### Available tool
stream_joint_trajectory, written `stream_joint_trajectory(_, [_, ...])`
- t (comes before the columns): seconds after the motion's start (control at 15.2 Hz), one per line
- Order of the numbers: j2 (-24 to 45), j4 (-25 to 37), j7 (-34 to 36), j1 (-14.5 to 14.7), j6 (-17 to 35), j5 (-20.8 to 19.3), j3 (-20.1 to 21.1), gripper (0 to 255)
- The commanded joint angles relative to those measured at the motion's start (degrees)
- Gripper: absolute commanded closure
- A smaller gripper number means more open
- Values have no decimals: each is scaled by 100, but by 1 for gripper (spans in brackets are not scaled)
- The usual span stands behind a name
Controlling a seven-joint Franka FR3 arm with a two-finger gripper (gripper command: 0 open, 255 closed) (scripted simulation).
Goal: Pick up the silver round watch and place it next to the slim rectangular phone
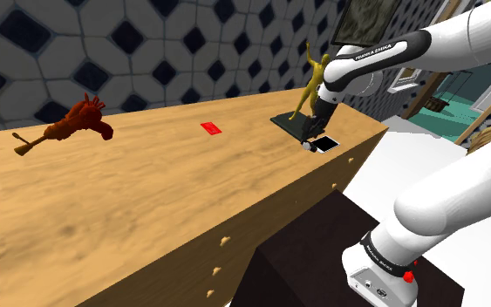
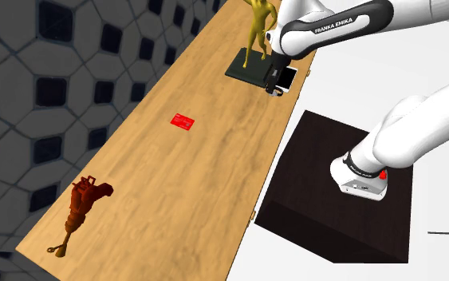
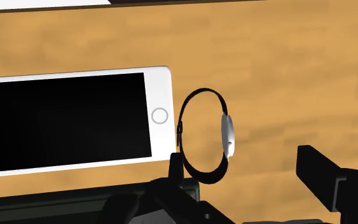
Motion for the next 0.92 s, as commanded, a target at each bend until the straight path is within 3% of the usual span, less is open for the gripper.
stream_joint_trajectory(0.0, [0,0,0,0,0,0,0,0])
stream_joint_trajectory(0.13, [0,0,0,0,0,0,0,0])
stream_joint_trajectory(0.4, [-344,447,52,-44,-790,-88,-21,0])
stream_joint_trajectory(0.86, [-344,447,52,-44,-790,-88,-21,0])
